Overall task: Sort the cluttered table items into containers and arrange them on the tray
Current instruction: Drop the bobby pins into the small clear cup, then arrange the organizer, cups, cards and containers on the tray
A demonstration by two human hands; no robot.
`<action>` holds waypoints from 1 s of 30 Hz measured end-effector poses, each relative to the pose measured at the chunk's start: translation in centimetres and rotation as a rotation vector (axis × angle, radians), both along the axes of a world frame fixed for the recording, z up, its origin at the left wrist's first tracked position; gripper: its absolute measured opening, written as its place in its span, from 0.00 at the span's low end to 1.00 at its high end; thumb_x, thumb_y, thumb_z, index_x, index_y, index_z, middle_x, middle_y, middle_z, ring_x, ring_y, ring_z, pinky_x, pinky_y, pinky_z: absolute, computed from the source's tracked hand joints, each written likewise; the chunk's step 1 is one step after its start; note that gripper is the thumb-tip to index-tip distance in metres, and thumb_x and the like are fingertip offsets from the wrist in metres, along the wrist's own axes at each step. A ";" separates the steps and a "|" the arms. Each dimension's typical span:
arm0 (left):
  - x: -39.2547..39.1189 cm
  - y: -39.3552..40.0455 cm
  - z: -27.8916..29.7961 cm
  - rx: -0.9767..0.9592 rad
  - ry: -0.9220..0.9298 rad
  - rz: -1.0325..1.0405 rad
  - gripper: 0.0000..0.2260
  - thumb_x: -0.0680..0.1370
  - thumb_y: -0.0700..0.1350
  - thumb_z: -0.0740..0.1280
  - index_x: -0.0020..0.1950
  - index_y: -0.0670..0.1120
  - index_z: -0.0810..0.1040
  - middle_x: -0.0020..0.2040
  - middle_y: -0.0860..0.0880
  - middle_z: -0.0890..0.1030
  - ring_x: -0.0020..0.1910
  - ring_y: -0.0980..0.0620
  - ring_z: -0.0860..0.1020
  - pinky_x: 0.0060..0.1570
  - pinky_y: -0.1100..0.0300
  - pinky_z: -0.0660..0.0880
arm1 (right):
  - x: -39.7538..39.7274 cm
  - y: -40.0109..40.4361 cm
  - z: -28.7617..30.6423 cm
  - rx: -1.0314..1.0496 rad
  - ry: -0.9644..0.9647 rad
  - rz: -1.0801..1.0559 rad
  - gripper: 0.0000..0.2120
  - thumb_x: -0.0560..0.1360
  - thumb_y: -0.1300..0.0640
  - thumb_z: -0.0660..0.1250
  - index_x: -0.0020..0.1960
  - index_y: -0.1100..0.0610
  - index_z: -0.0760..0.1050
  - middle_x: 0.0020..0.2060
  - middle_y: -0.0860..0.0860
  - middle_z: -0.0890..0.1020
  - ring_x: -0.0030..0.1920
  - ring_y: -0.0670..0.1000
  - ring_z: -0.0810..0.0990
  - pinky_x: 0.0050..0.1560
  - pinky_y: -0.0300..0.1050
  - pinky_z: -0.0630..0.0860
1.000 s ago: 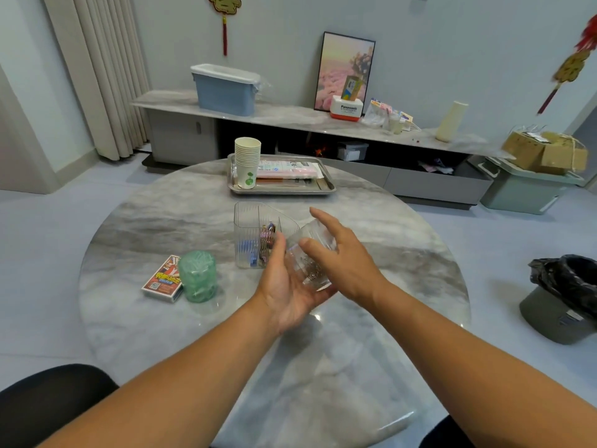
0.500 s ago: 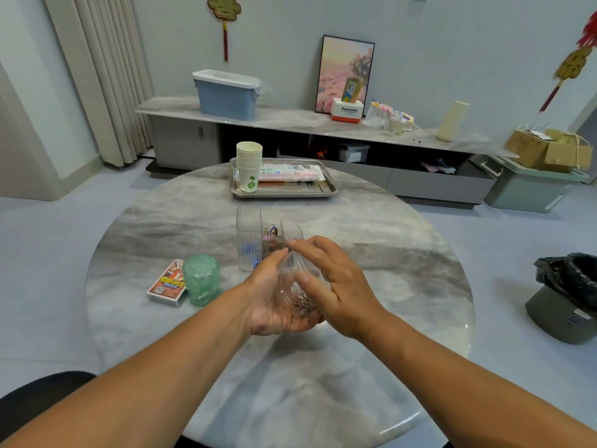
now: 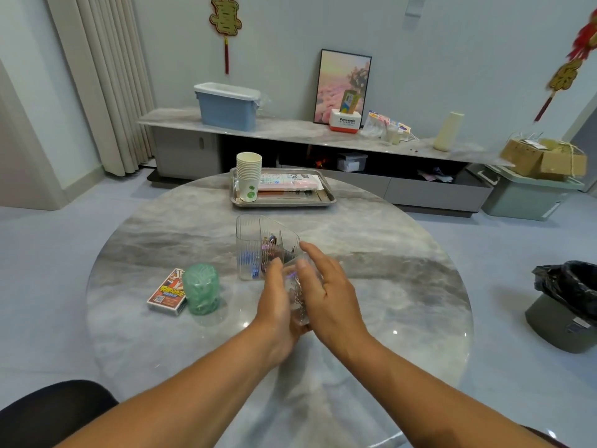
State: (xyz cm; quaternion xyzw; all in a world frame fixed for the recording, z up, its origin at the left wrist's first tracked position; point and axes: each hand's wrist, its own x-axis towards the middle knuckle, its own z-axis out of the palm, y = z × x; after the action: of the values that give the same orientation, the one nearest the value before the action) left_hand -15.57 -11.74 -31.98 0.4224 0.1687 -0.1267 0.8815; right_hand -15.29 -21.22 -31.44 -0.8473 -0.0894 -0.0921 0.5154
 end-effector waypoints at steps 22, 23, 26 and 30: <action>9.3 6.4 5.2 1.036 -0.456 0.105 0.19 0.83 0.38 0.57 0.71 0.52 0.74 0.62 0.56 0.80 0.51 0.68 0.77 0.43 0.73 0.72 | 6.6 -4.6 -3.5 -0.806 0.233 -0.009 0.42 0.69 0.28 0.66 0.78 0.39 0.59 0.77 0.51 0.60 0.75 0.60 0.62 0.73 0.56 0.62; 10.1 7.0 5.0 1.072 -0.458 0.074 0.19 0.83 0.37 0.57 0.71 0.52 0.75 0.63 0.55 0.79 0.56 0.63 0.77 0.45 0.72 0.71 | 6.6 -4.5 -3.6 -0.854 0.226 0.011 0.42 0.69 0.25 0.63 0.78 0.39 0.58 0.77 0.51 0.61 0.75 0.59 0.63 0.73 0.56 0.61; 12.6 8.6 4.7 1.158 -0.432 -0.023 0.20 0.83 0.36 0.56 0.72 0.50 0.75 0.66 0.52 0.78 0.62 0.48 0.78 0.55 0.61 0.74 | 7.7 -4.2 -2.8 -0.875 0.220 -0.002 0.36 0.72 0.24 0.51 0.74 0.39 0.66 0.73 0.49 0.69 0.72 0.55 0.69 0.71 0.56 0.64; 17.2 11.0 4.9 1.233 -0.395 -0.122 0.20 0.84 0.35 0.55 0.74 0.47 0.73 0.70 0.49 0.76 0.64 0.51 0.75 0.57 0.67 0.70 | 12.0 -4.0 -0.1 -0.657 0.203 -0.075 0.21 0.78 0.41 0.47 0.50 0.43 0.78 0.57 0.51 0.79 0.58 0.59 0.78 0.55 0.53 0.72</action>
State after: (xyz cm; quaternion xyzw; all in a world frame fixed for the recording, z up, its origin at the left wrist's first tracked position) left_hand 1.59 -0.73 -27.05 0.8751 0.0210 0.0235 0.4830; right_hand -3.32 -25.25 -31.52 -0.9755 -0.0313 0.0076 0.2175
